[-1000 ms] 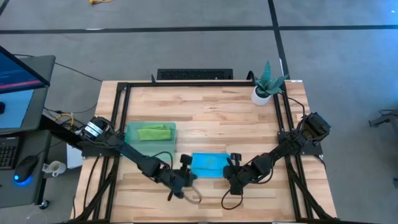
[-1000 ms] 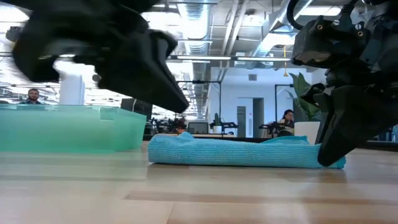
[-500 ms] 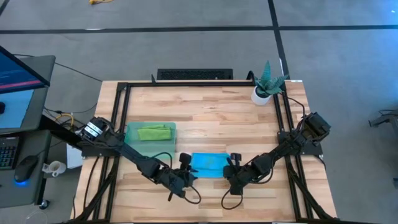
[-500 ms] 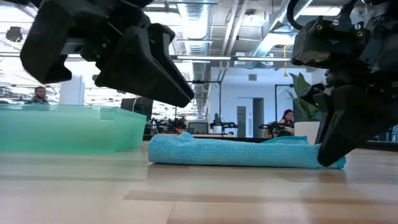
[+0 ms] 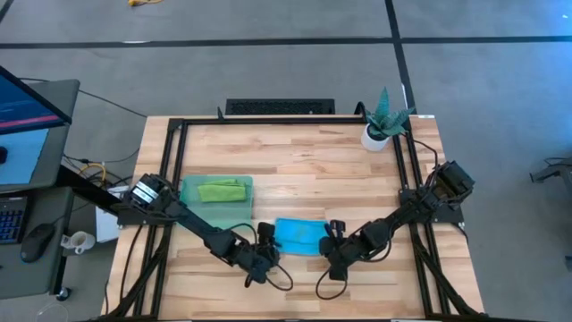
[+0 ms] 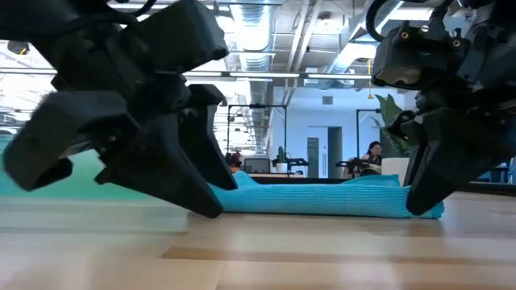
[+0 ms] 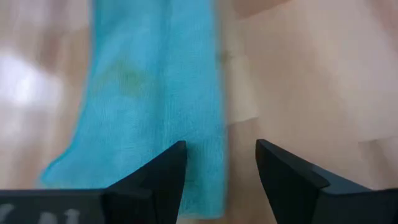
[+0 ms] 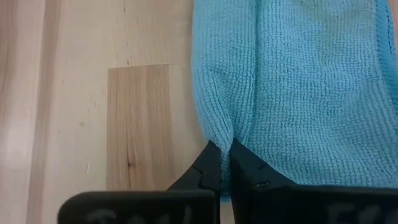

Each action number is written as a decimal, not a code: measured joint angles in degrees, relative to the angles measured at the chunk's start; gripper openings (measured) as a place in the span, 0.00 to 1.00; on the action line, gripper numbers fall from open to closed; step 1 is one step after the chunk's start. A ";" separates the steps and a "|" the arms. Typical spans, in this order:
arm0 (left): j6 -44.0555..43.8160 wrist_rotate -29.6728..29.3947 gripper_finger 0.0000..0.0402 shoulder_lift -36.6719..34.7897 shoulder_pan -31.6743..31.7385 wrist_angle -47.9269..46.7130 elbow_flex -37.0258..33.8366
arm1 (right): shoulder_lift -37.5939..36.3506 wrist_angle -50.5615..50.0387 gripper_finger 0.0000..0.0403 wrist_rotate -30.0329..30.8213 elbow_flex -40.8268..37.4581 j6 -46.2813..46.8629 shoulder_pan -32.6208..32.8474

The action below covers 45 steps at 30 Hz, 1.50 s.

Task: Roll microfiber towels into tight, uniform cylinder then place into a basket
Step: Roll the blue towel

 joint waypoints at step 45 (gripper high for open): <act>-52.98 43.07 0.04 -4.63 5.62 -5.21 -0.09 | 0.46 0.70 0.07 -17.16 8.56 1.18 2.99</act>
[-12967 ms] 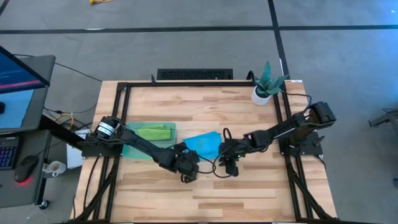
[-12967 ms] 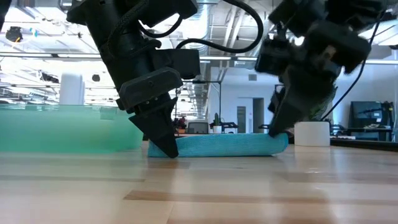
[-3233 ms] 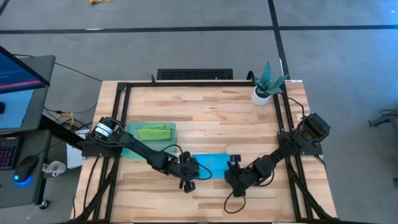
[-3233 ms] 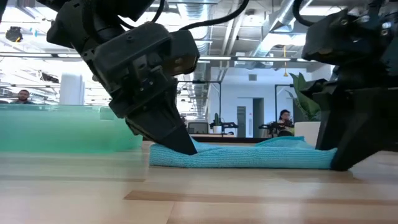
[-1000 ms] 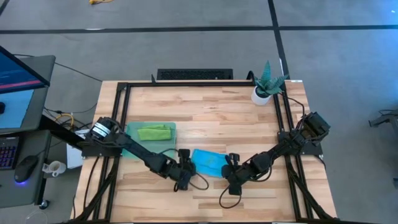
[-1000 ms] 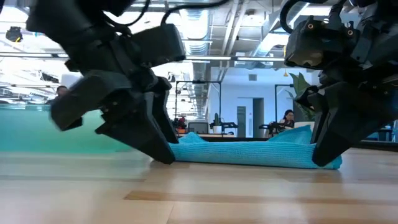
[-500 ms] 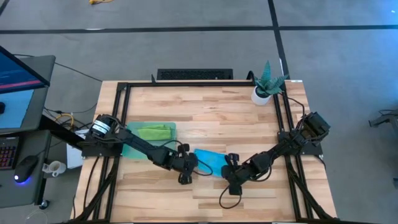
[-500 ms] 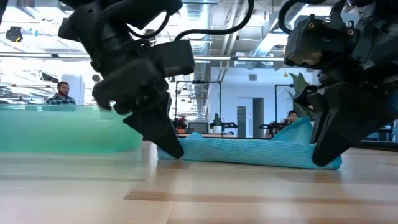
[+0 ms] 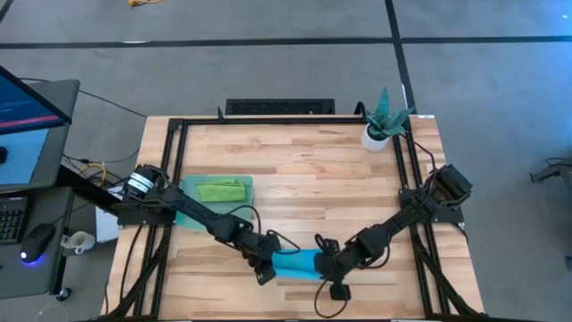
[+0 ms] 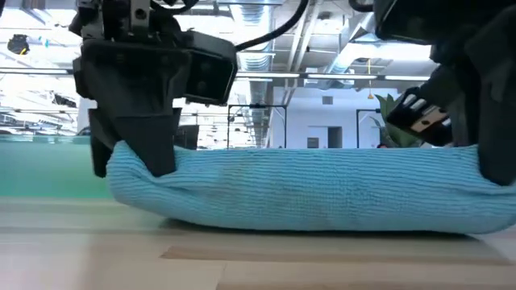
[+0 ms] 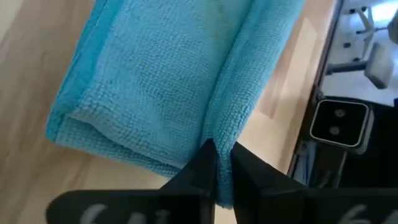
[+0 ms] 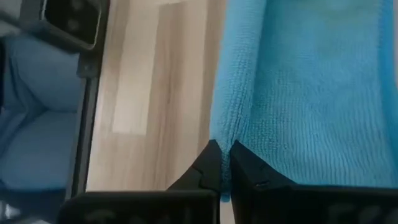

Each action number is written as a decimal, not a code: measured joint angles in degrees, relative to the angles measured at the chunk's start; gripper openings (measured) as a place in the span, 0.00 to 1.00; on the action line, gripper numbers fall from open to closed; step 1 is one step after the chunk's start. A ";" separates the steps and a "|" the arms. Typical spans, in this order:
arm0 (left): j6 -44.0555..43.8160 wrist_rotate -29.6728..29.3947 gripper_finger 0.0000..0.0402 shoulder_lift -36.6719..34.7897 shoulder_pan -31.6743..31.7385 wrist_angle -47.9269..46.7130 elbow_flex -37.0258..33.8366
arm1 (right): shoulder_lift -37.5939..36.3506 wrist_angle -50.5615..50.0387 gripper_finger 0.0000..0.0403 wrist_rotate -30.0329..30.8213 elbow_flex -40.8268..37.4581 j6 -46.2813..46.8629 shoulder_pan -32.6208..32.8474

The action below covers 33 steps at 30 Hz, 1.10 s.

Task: Roll microfiber towels into tight, uniform cylinder then place into a basket
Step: Roll the blue towel

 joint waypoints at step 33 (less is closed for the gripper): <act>-2.79 1.23 0.09 -0.07 2.37 -4.52 -0.07 | 4.76 -5.30 0.05 0.87 0.58 19.36 -13.09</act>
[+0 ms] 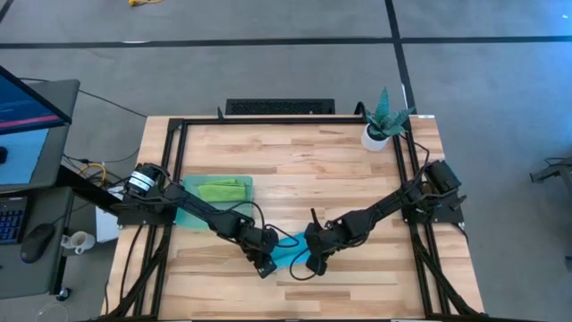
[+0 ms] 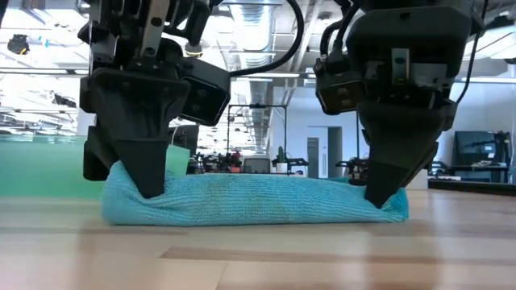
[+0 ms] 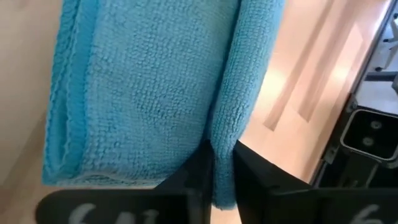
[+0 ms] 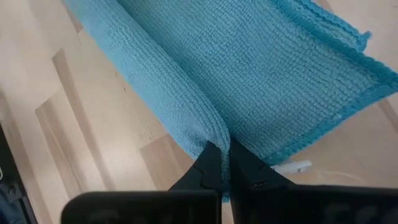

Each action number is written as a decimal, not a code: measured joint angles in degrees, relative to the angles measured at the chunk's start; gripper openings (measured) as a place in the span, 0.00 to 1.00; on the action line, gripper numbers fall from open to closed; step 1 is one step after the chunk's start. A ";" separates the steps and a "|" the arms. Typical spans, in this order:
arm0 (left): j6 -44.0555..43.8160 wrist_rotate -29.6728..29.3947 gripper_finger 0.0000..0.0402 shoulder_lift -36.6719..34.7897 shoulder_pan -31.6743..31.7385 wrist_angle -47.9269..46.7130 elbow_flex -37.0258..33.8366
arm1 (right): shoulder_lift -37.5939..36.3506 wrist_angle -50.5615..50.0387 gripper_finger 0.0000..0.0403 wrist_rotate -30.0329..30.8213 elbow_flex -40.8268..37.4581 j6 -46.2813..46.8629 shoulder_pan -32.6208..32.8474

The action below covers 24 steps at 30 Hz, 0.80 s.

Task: Roll microfiber towels into tight, uniform cylinder then place into a basket
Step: Roll the blue towel

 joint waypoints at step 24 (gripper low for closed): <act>7.83 -2.36 0.27 -0.21 -0.28 -3.57 0.20 | 0.02 0.01 0.06 0.68 0.00 1.44 0.48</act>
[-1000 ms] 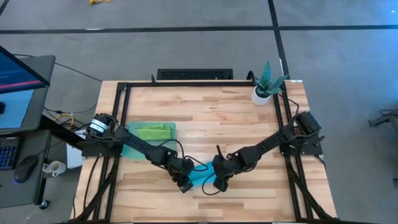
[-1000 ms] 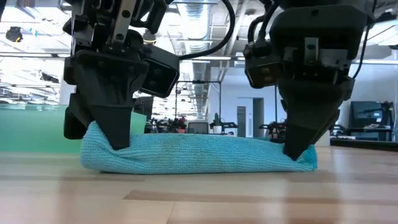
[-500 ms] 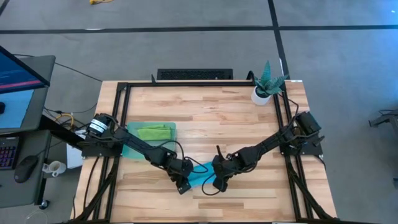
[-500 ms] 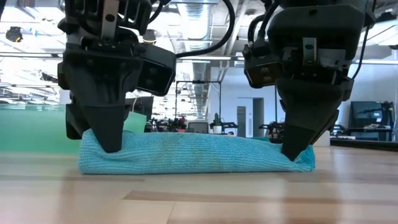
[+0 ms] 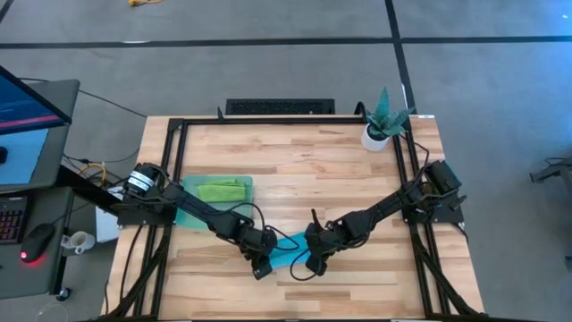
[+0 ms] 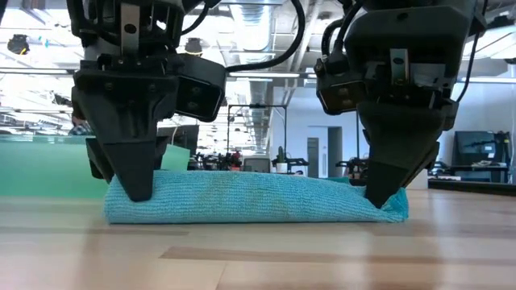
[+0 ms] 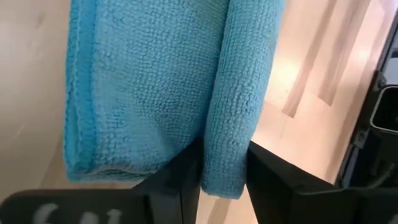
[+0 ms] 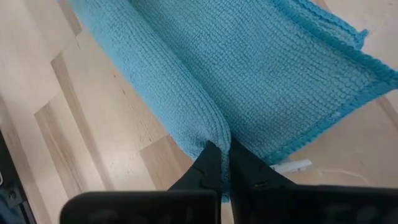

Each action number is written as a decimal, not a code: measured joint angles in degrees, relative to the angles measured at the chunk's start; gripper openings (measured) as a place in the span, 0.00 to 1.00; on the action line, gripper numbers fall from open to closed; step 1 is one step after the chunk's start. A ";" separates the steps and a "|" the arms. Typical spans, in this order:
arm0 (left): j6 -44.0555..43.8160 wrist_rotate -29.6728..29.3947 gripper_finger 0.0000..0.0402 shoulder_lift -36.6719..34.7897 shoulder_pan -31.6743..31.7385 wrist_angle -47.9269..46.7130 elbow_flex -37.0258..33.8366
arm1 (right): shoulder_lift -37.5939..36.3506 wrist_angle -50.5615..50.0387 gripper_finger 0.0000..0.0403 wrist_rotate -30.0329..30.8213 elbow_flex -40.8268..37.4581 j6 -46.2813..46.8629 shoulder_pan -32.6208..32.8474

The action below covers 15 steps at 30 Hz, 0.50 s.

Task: Roll microfiber towels into tight, uniform cylinder then place into a basket
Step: Roll the blue towel

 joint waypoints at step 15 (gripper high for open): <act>-0.83 -10.22 0.20 -2.28 -3.57 -7.35 -0.13 | 0.09 0.46 0.07 -0.13 0.00 1.02 0.00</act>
